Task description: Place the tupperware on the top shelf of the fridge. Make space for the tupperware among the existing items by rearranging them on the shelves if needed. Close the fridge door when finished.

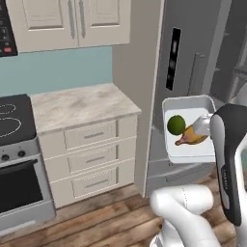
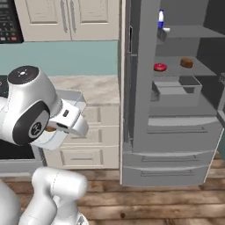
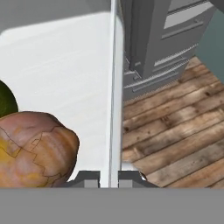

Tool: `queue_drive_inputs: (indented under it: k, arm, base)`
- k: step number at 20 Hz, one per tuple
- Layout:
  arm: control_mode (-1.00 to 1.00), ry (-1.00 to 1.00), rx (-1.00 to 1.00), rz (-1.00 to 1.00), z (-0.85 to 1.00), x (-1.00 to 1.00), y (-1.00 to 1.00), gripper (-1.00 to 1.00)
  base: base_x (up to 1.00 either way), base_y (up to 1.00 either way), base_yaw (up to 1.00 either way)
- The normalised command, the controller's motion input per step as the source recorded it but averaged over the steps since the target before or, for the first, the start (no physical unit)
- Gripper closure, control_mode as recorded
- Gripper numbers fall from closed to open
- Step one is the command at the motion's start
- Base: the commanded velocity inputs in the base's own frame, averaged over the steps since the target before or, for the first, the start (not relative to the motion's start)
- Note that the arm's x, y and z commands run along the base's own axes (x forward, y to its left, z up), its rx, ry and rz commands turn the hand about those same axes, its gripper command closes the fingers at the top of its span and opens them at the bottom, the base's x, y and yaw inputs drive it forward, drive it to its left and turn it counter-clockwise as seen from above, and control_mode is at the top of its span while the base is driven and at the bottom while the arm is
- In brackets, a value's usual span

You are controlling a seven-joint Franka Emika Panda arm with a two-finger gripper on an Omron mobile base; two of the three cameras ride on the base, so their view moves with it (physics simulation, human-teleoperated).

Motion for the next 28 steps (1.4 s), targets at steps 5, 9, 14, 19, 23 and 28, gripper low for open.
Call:
queue_drive_inputs:
  k: [5,9,14,19,23,28]
  arm:
    - [1.0,0.0,0.0,0.0,0.0,0.0,0.0,1.0]
    - [1.0,0.0,0.0,0.0,0.0,0.0,0.0,1.0]
    - [1.0,0.0,0.0,0.0,0.0,0.0,0.0,1.0]
    - [1.0,0.0,0.0,0.0,0.0,0.0,0.0,1.0]
    - [1.0,0.0,0.0,0.0,0.0,0.0,0.0,1.0]
    - [1.0,0.0,0.0,0.0,0.0,0.0,0.0,1.0]
  base:
    - [0.12,-0.56,-0.34]
    - [0.26,-0.77,-0.3]
    - [0.31,-0.81,-0.23]
    - [0.43,-0.57,-0.02]
    - [0.5,-0.41,0.14]
    - [0.51,-0.47,0.31]
